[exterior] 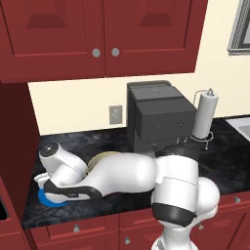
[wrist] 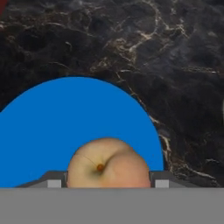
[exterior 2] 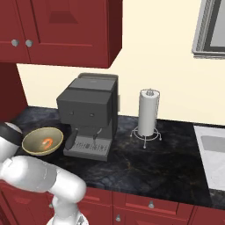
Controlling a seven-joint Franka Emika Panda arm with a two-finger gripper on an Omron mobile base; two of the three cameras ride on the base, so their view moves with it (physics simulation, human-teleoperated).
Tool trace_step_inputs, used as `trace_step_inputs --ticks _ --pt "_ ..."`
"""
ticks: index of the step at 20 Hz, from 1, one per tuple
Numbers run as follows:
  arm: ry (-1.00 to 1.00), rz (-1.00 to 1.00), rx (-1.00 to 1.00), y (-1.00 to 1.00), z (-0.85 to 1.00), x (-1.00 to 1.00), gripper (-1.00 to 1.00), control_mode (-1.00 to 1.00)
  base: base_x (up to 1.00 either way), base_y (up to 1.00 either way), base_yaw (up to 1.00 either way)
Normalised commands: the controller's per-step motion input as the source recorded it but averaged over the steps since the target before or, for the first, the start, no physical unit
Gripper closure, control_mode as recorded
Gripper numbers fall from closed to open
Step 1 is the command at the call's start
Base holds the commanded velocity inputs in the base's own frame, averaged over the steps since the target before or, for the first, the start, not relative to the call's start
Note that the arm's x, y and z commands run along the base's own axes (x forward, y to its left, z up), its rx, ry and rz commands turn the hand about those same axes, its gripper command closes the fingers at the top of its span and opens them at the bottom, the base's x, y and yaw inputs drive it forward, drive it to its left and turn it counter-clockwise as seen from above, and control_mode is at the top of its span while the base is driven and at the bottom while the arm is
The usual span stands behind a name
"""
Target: Remove the peach from the bowl and place it on the small plate. Then place the bowl with only the shrimp in the microwave, close the door, and press the start button to microwave the shrimp.
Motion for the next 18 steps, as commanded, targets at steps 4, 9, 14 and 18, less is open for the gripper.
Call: trace_step_inputs --ticks 4,9,14,18 --pt "0.00 0.00 0.03 -0.03 -0.06 -0.04 -1.00 -1.00 0.00 0.00 0.00" --pt "-0.06 0.00 0.09 -0.25 0.04 -0.17 -1.00 -1.00 0.00 0.00 0.00" --pt "-0.13 0.00 0.14 -0.41 0.31 -0.38 -1.00 -1.00 0.00 0.00 0.00" --pt "-0.18 0.00 0.19 -0.74 0.44 -0.47 -1.00 -1.00 0.00 0.00 0.00"
